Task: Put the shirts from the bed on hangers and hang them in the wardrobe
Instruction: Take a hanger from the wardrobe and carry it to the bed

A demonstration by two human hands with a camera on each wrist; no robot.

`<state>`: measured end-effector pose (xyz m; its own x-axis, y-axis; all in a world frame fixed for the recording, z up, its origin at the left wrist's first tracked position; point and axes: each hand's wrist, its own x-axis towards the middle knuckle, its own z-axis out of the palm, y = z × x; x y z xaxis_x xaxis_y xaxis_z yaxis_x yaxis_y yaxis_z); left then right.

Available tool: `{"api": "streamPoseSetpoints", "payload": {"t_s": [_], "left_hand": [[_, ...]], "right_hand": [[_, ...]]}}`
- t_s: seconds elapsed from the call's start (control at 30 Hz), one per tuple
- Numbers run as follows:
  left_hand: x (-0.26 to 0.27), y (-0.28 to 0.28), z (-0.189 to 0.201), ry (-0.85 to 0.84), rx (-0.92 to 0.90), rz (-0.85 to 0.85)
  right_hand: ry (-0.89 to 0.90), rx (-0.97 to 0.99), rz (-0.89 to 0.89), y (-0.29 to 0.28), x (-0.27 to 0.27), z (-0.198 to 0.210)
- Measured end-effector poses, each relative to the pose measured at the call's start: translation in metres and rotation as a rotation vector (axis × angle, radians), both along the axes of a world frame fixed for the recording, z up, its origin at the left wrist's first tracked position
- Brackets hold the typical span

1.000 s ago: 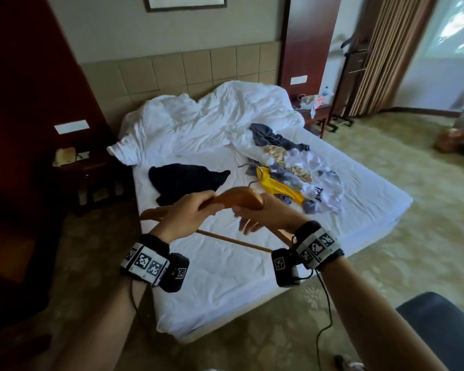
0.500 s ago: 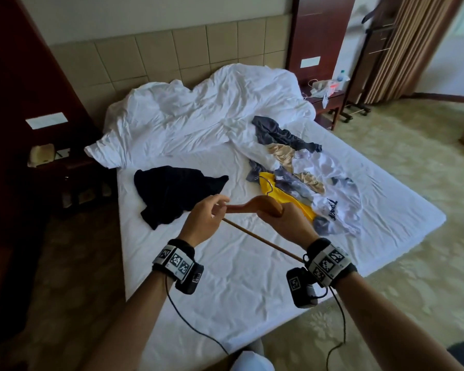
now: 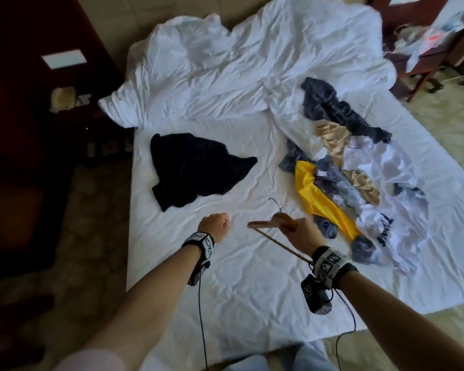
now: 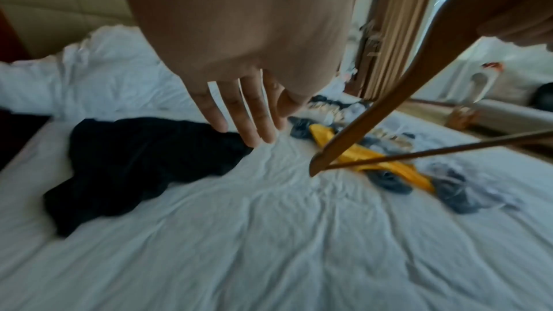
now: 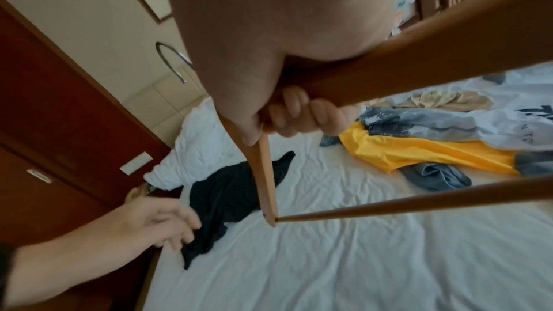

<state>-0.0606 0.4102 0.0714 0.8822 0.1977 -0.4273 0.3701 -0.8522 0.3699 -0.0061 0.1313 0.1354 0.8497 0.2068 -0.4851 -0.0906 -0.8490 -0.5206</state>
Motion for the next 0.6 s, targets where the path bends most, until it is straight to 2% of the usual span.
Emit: {"api": "streamPoseSetpoints", "payload": {"t_s": [0.1,0.3,0.6], "left_hand": [[0.002,0.016,-0.036,0.119,0.061,0.066],[0.012,0.055,-0.088,0.248,0.134,0.035],[0.054,0.119,-0.160,0.385,0.110,0.232]], "right_hand": [[0.052,-0.065,0.076,0.017,0.052,-0.031],[0.137,-0.187,0.212,0.076,0.128,-0.074],[0.115,-0.358,0.549,0.184,0.171,-0.124]]}}
